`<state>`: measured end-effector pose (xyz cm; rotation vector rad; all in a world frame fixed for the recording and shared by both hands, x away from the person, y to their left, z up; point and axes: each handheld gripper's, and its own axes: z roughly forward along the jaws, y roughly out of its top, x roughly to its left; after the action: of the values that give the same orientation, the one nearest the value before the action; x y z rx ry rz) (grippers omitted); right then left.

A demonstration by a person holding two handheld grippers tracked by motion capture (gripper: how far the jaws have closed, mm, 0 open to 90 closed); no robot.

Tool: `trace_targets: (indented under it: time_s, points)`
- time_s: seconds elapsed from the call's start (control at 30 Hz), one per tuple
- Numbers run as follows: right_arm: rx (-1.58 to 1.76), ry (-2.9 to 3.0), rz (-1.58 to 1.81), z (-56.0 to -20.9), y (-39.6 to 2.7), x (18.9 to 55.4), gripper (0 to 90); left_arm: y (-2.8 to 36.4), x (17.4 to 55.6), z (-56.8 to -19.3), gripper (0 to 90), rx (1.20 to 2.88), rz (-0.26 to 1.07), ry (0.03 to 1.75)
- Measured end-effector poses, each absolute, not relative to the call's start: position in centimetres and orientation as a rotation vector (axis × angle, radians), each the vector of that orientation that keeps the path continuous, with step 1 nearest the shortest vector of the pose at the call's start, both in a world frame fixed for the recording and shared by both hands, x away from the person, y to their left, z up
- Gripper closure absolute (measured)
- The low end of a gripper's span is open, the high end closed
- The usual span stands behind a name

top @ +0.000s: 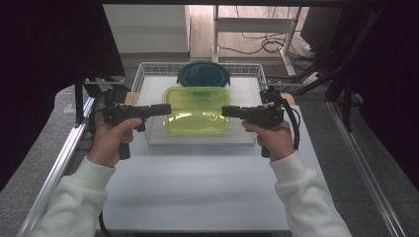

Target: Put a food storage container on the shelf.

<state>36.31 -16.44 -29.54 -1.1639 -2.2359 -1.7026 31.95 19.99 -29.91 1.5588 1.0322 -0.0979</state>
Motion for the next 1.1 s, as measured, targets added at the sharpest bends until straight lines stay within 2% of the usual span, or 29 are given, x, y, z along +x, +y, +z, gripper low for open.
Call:
trace_targets:
  time_s: [1.1]
  points:
    - [-1.205,-2.192,-1.717,-26.2,-16.4,41.5,78.6,20.0,37.4,-26.0,74.9,1.557,-0.053,0.999]
